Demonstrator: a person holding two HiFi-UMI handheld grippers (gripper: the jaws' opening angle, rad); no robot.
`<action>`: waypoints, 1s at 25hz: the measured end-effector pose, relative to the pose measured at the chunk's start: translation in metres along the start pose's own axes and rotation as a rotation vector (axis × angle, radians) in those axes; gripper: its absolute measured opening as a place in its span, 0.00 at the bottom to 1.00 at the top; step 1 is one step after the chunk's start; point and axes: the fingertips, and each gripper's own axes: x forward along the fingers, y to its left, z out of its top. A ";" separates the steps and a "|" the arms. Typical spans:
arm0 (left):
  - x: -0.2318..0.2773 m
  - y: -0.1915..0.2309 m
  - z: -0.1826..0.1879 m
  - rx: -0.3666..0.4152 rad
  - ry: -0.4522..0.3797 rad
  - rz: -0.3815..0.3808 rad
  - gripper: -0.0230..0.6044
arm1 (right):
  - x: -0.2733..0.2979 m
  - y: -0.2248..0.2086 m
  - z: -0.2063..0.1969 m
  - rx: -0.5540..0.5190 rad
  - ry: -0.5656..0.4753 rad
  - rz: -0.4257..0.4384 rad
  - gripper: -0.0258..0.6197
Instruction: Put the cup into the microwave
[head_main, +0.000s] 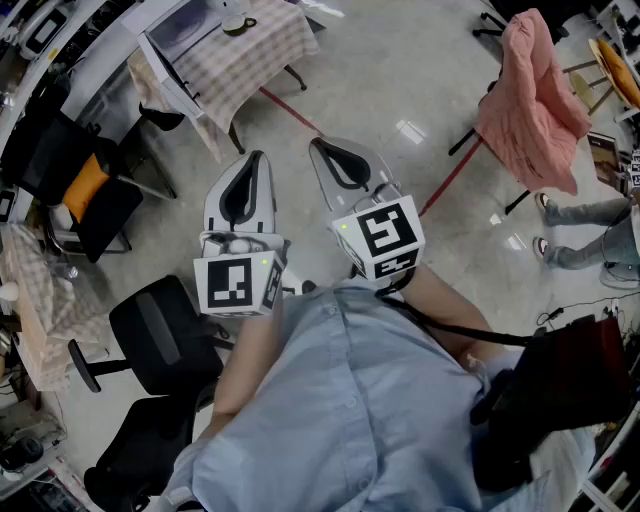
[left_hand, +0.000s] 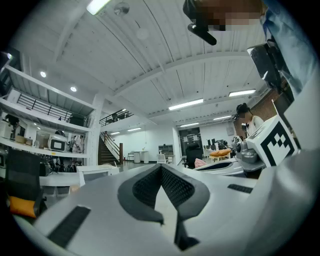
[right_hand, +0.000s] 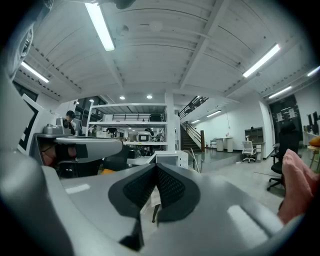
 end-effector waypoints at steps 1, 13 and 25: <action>0.001 -0.002 0.000 0.001 0.000 -0.001 0.04 | -0.001 -0.002 0.001 -0.001 -0.003 0.001 0.04; 0.029 -0.025 -0.005 0.020 0.022 0.016 0.04 | -0.003 -0.036 -0.002 0.022 -0.020 0.024 0.04; 0.058 -0.059 -0.017 0.036 0.070 0.035 0.04 | -0.003 -0.078 -0.025 0.111 -0.001 0.081 0.04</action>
